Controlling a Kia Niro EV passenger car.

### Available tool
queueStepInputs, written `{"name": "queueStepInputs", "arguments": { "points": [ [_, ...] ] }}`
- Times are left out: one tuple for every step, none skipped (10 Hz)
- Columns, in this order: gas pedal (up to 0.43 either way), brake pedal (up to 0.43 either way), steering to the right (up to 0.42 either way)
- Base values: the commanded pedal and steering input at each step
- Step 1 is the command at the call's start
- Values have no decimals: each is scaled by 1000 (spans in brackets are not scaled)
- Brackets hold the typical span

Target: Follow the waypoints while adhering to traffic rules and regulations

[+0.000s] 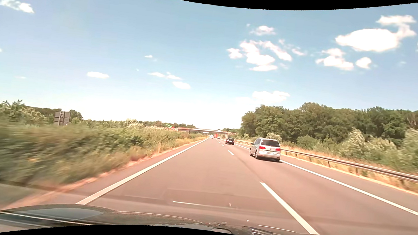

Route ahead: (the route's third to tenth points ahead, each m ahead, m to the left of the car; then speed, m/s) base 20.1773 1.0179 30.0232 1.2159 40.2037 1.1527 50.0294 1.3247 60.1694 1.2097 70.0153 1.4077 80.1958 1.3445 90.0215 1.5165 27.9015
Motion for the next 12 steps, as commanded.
{"name": "queueStepInputs", "arguments": {
  "points": [
    [118, 0, -3],
    [118, 0, -2],
    [118, 0, -2],
    [118, 0, -2],
    [118, 0, -1],
    [118, 0, -1],
    [118, 0, -1],
    [118, 0, -1],
    [118, 0, -1],
    [118, 0, -1],
    [118, 0, -1],
    [130, 0, -1]
  ]
}}
